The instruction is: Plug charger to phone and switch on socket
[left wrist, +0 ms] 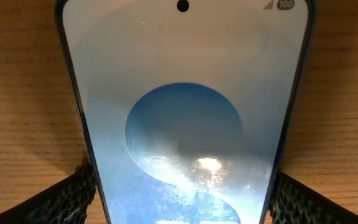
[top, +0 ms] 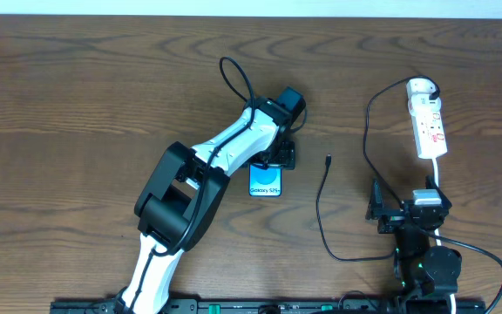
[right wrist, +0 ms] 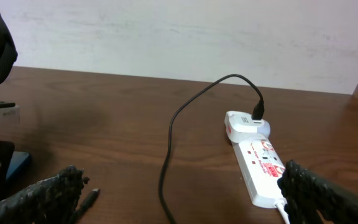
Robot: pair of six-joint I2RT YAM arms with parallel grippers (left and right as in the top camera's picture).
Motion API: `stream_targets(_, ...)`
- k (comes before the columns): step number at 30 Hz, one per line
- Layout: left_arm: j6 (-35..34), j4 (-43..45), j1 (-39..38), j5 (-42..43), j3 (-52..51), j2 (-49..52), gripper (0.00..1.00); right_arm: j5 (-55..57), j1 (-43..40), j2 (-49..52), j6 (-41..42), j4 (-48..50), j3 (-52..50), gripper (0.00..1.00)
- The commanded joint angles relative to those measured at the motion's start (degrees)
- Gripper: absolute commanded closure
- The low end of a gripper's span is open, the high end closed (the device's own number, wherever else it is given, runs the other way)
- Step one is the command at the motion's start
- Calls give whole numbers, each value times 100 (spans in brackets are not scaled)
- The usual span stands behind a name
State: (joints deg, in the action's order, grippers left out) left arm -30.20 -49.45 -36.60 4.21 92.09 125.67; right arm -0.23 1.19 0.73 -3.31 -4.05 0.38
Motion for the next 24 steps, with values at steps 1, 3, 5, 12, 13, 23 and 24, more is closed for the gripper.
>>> stream_targets(1,-4,63,15,109,-225,247,12,4,-2,-9,70,-28,-4,1)
stream_targets(3,-4,50,15,111,-219,247,12,4,-2,-9,70,-28,-4,1)
stream_targets(5,-7,42,15,114,-219,238,12,7,-2,-9,70,-28,-4,1)
stream_targets(12,-7,24,22,111,-219,179,20,4,-2,-9,70,-28,-4,1)
stream_targets(13,-7,24,22,111,-219,162,20,4,-2,-9,70,-28,-4,1)
stream_targets(23,-9,-319,35,210,-11,-133,20,4,-4,-9,70,-28,-4,1)
stream_targets(24,-9,-343,39,293,15,-197,20,4,-2,-9,70,-28,-4,1)
